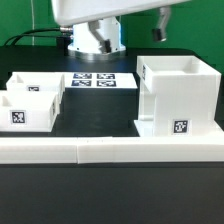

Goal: Assemble drawer

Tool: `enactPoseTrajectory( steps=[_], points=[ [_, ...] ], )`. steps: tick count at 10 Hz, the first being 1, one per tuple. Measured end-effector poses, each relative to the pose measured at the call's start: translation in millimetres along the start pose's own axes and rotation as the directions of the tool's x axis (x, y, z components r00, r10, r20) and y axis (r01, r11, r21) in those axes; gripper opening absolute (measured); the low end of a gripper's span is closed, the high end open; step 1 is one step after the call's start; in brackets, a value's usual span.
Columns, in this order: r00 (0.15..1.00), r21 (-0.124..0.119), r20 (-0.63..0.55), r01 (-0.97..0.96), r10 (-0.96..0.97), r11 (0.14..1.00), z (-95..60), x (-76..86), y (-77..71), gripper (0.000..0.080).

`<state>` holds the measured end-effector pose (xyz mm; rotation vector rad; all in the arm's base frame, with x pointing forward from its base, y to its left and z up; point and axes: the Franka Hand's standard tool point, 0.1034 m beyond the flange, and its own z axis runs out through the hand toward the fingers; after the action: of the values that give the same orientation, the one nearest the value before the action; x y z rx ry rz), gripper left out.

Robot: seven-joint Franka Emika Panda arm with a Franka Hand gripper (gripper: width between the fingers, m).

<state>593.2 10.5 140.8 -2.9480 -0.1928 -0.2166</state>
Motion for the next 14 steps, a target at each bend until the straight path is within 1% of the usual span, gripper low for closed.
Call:
enactPoseTrajectory(
  steps=[1,2,3,5,6,7,8,9,10,11,12,13,14],
  points=[
    [1.000,-0.005,-0.007,-0.017,0.017,1.000,2.1,-9.2,18.7,0.0649],
    [0.999,-0.010,-0.005,-0.032,0.031,0.999,1.8,-9.8,21.8,0.0649],
    [1.000,-0.009,-0.004,-0.029,0.028,1.000,2.5,-9.7,19.9,0.0649],
    [1.000,-0.009,-0.003,-0.030,0.030,1.000,2.9,-10.1,20.7,0.0649],
    [0.999,-0.023,0.030,-0.035,0.036,0.999,2.9,-14.8,19.0,0.0649],
    [0.990,-0.109,0.143,0.023,-0.007,0.994,-0.7,-29.6,18.4,0.0649],
    [0.984,-0.152,0.170,0.071,-0.045,0.986,0.9,-35.6,22.2,0.0649],
    [0.980,-0.162,0.185,0.108,-0.077,0.981,6.6,-46.7,29.3,0.0649],
    [0.976,-0.163,0.192,0.136,-0.104,0.977,11.1,-56.2,38.3,0.0649],
    [0.972,-0.153,0.197,0.161,-0.129,0.975,14.7,-62.2,49.4,0.0649],
    [0.974,-0.133,0.194,0.142,-0.114,0.981,17.2,-66.3,60.0,0.0649],
    [0.975,-0.136,0.193,0.139,-0.111,0.981,17.2,-65.1,56.7,0.0649],
    [0.974,-0.134,0.194,0.145,-0.118,0.980,18.1,-64.8,54.3,0.0649]
  ],
)
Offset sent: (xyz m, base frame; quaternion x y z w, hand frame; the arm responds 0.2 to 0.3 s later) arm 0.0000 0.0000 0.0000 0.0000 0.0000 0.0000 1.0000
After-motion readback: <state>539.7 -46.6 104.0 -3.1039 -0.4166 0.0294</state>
